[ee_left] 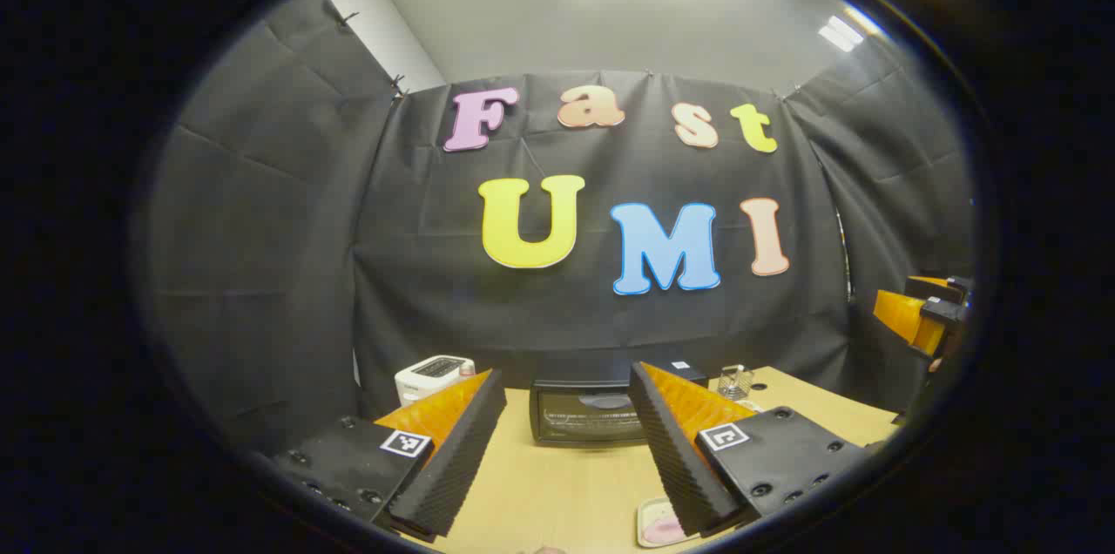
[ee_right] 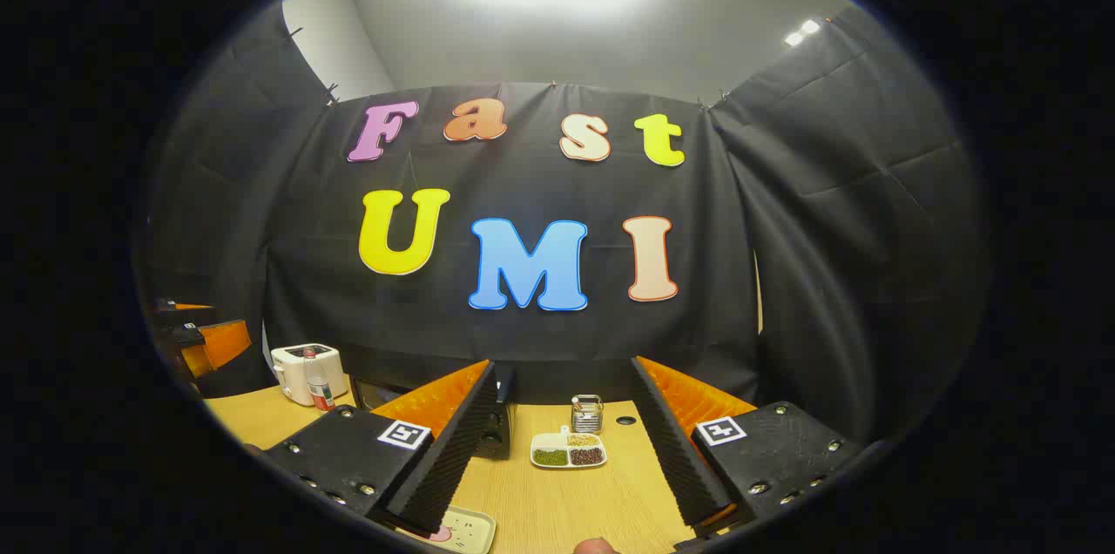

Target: Open the electric oven with the left hand, put the food in, and close the electric oven.

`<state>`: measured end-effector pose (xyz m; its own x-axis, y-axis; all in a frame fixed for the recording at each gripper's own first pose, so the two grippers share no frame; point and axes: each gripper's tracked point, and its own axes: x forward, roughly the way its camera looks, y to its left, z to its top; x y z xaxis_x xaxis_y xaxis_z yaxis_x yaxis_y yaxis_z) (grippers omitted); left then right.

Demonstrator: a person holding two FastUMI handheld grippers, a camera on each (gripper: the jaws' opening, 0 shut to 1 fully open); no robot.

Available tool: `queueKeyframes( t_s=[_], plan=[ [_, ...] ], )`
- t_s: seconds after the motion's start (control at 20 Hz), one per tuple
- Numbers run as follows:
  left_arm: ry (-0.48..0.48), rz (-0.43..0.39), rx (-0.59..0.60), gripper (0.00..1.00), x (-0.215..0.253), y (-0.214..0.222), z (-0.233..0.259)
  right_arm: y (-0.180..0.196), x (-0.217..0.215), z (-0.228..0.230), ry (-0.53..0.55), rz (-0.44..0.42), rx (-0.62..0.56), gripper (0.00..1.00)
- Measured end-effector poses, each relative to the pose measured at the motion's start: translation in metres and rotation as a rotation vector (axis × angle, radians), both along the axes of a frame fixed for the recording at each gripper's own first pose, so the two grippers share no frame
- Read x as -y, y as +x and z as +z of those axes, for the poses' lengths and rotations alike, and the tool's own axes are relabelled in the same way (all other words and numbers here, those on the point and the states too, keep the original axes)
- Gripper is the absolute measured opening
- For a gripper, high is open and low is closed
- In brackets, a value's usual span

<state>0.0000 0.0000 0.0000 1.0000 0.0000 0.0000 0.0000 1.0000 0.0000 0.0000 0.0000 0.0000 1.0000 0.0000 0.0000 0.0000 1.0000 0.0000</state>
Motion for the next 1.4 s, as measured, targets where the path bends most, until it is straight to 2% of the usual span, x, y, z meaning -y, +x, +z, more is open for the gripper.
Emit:
queueKeyframes(
  t_s=[0.5,0.85,1.2,1.4],
  plan=[
    [0.022,0.009,0.031,1.00,0.019,0.000,0.010,0.004,0.003,-0.008,0.001,0.052,-0.011,0.95],
    [0.024,0.043,0.035,1.00,0.040,0.009,0.007,0.002,0.008,-0.022,0.022,0.131,-0.033,0.95],
    [0.035,0.042,0.045,1.00,0.054,0.051,0.008,0.009,0.022,-0.031,0.042,0.149,-0.048,0.95],
    [0.016,0.006,0.039,1.00,0.062,0.098,0.000,0.020,0.033,-0.032,0.035,0.085,-0.049,0.95]
  ],
)
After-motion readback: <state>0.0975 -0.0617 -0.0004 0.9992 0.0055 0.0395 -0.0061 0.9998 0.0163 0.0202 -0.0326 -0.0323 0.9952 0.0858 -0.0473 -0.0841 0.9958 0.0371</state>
